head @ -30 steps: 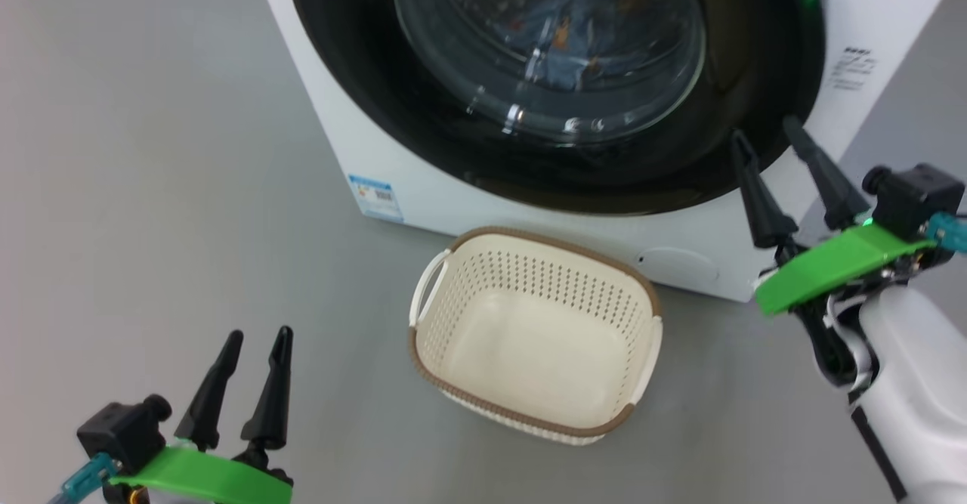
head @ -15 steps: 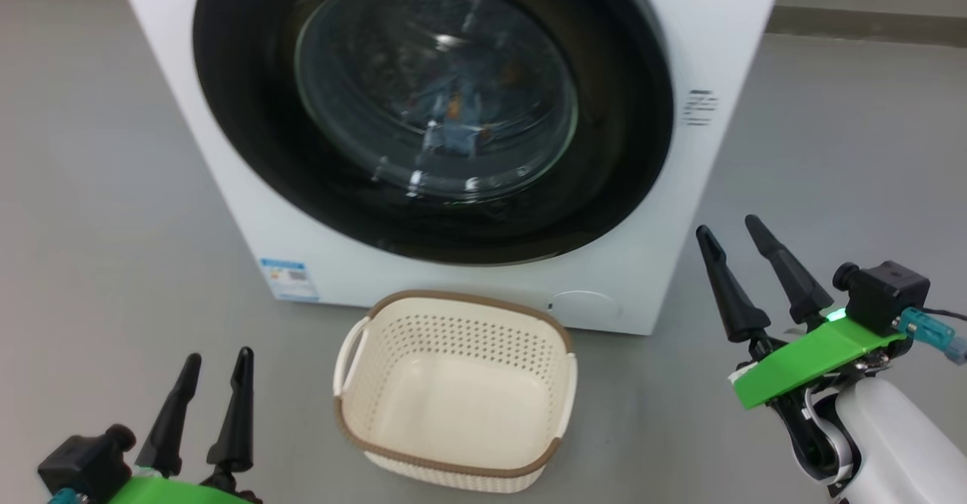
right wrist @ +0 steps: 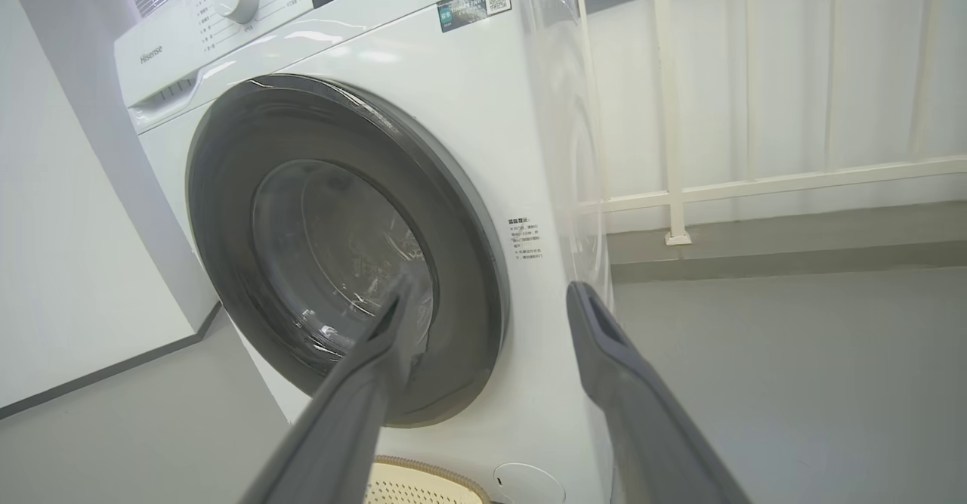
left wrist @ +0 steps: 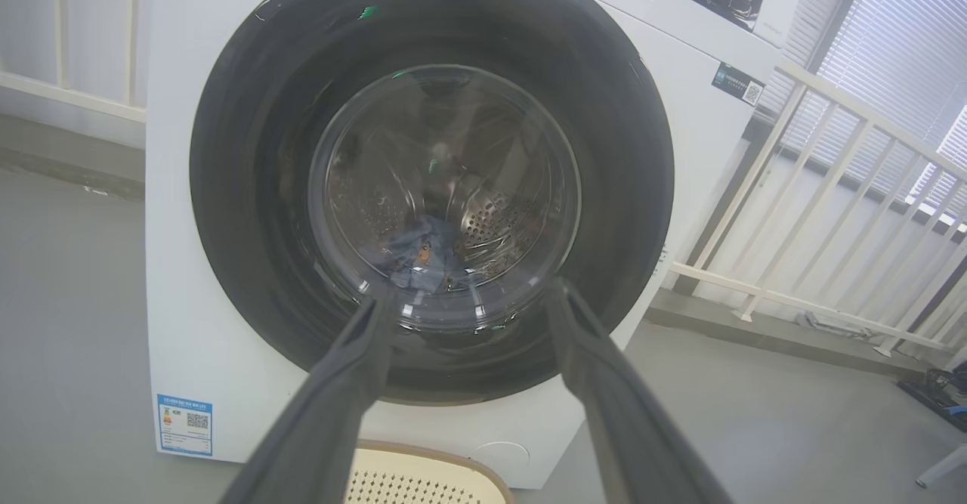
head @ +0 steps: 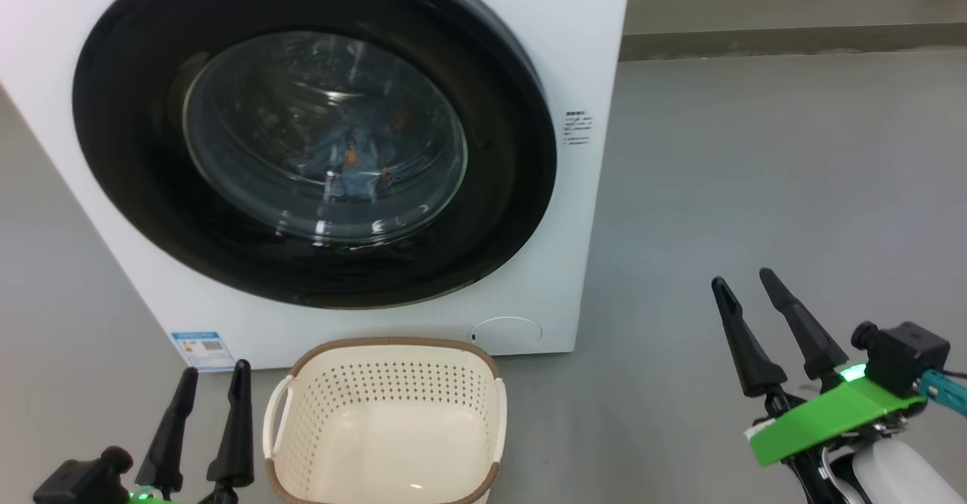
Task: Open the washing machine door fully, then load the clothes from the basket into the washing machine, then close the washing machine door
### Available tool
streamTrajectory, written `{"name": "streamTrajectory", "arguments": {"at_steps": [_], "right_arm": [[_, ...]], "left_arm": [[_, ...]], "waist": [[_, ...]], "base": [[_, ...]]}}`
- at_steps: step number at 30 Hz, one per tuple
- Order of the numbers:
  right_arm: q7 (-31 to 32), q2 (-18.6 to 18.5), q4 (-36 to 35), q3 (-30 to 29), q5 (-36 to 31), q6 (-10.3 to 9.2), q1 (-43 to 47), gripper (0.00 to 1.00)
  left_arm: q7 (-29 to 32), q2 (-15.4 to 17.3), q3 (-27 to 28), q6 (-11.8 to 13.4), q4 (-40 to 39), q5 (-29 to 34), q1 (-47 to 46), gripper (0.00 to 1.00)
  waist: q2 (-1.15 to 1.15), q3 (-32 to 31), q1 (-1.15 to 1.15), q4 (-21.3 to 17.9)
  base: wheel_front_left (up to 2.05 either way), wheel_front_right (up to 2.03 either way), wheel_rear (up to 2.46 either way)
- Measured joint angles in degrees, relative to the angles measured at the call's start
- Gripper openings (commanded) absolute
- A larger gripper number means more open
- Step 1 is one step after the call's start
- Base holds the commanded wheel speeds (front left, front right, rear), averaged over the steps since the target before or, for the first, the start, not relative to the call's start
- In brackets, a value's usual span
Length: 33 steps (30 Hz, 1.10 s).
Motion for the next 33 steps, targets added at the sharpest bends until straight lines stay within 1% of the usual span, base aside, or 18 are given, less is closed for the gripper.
{"name": "streamTrajectory", "arguments": {"at_steps": [2,6,17,33], "right_arm": [[0.0,0.1,-0.7,-1.2,-0.4,0.00,1.9,1.00],[0.0,0.5,-1.4,-3.2,-1.2,0.00,3.4,1.00],[0.0,1.8,-1.6,-4.5,-2.8,0.00,4.1,1.00],[0.0,1.8,-1.7,-5.4,-3.8,0.00,5.3,1.00]], "left_arm": [[0.0,-0.2,0.2,-0.1,0.0,0.2,0.5,1.00],[0.0,-0.2,0.1,-0.2,0.3,0.4,1.0,1.00],[0.0,0.0,-0.1,-0.2,1.0,0.9,1.0,1.00],[0.0,0.2,-1.4,-0.2,1.2,0.9,1.0,1.00]], "waist": [[0.00,-0.6,0.00,-1.0],[0.00,-1.0,0.00,-1.7],[0.00,-0.8,0.00,-1.1],[0.00,-0.9,0.00,-0.9]], "base": [[0.00,0.00,0.00],[0.00,0.00,0.00],[0.00,0.00,0.00],[0.00,0.00,0.00]]}}
